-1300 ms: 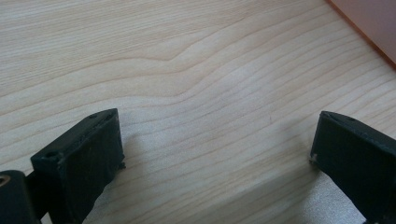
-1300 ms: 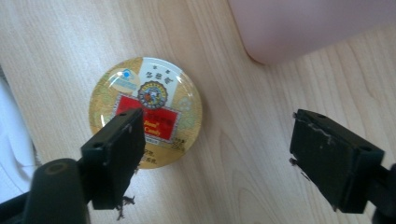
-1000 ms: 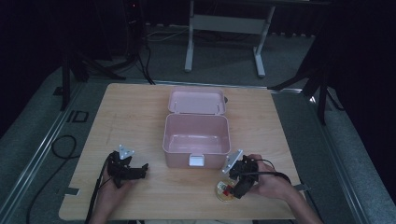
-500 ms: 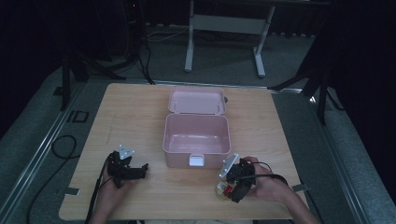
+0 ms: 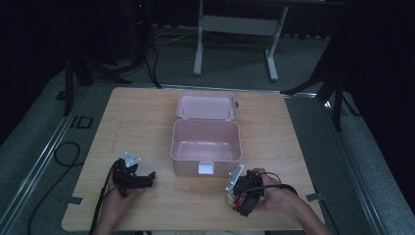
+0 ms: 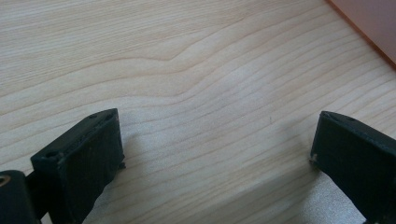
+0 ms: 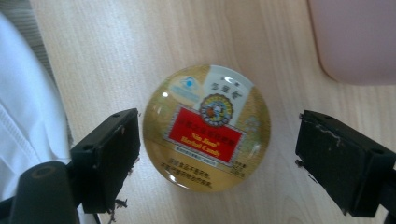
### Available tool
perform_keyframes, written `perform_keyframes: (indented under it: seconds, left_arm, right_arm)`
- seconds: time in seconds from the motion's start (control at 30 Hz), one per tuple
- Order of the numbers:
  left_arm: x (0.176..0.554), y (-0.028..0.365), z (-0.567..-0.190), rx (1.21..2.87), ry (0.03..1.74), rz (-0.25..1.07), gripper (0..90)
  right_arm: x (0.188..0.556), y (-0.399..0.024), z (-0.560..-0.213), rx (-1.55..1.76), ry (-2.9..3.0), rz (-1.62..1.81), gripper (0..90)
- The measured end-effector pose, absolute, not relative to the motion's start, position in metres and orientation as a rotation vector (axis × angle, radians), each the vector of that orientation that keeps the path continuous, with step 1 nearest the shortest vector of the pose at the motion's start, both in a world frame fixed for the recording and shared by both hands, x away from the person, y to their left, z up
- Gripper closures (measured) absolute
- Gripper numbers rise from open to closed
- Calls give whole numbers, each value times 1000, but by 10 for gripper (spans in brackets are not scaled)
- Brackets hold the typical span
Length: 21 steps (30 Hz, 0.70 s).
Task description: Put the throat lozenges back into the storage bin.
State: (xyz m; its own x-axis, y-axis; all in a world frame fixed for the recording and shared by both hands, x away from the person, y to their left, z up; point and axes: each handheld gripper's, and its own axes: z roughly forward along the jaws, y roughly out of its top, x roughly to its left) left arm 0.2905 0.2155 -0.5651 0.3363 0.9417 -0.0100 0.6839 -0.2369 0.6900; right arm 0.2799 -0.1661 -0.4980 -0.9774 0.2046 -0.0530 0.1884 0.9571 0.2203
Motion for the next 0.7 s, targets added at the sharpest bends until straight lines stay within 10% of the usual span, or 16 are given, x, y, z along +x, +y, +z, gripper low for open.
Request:
perform_keyframes:
  seconds: [0.7]
  left_arm:
    - [291, 215, -565, 2005, 1419, 556, 25]
  right_arm:
    - [281, -155, -510, 249, 3076, 217, 141]
